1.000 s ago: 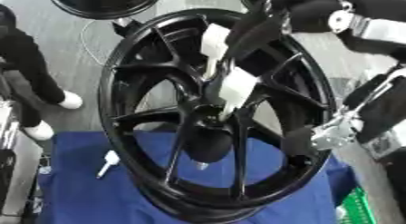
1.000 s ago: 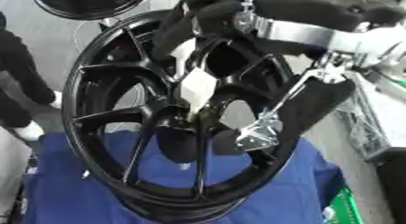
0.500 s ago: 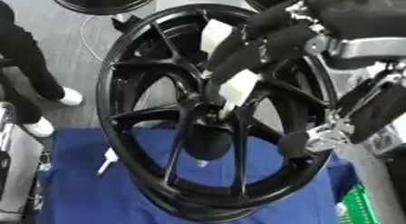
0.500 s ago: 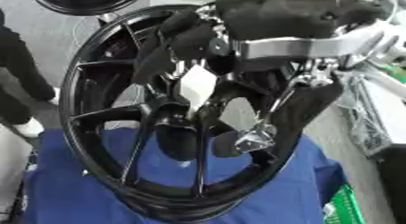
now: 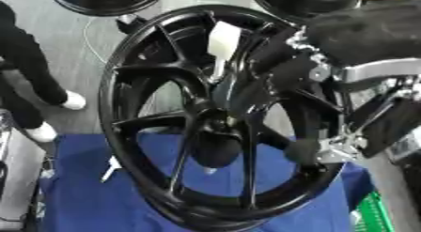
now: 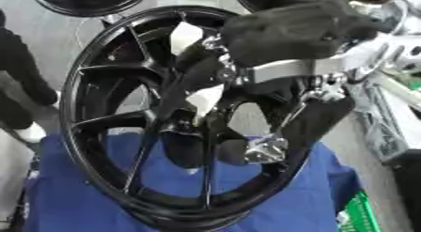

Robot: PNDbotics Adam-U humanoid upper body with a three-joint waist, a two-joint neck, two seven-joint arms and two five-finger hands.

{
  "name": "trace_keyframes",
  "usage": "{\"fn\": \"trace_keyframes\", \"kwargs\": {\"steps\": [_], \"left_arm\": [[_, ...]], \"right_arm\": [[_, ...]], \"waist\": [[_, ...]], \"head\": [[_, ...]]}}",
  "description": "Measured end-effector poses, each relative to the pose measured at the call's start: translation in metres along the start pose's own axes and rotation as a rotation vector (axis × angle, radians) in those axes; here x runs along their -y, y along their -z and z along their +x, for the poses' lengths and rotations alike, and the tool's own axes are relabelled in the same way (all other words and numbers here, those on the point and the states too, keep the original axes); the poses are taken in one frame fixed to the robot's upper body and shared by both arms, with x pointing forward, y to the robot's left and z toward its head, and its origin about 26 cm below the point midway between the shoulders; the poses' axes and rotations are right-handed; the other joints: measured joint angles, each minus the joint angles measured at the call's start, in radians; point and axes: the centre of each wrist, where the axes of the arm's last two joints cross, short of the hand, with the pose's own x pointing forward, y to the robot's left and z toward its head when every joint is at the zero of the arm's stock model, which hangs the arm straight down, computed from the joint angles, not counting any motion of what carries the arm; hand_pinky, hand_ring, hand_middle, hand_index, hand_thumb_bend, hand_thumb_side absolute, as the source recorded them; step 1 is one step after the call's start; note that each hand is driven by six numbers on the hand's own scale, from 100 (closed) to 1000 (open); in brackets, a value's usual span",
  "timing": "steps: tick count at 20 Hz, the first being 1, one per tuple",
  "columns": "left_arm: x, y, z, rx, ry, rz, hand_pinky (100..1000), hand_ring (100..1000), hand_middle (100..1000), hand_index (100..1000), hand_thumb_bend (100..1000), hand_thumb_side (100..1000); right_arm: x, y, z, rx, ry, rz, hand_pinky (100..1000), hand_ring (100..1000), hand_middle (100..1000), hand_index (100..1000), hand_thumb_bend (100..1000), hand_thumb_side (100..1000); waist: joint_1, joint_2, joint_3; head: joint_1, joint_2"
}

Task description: Pull the pin out of the wheel hub.

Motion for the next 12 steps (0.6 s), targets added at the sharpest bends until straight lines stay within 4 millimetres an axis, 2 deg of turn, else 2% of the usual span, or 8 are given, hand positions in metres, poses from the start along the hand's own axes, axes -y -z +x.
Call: {"fn": "trace_keyframes", "kwargs": {"steps": [3, 12], "left_arm": [[0.0, 0.0, 0.0, 0.0, -0.001, 0.0, 807, 745, 749, 779, 184, 708], [0.0, 0.0, 0.0, 0.0, -0.001, -0.001, 808, 746, 751, 779, 189, 705]], "right_arm": [[0.003, -0.004, -0.001, -0.025, 0.024, 0.022, 840, 782, 764, 855, 307, 183], [0.018, -0.011, 0.001, -0.072, 0.044, 0.003, 843, 791, 777, 866, 376, 172]], "waist": [[0.002, 0.0, 0.001], [0.005, 0.0, 0.002]], "head": [[-0.003, -0.011], [-0.02, -0.013]]}}
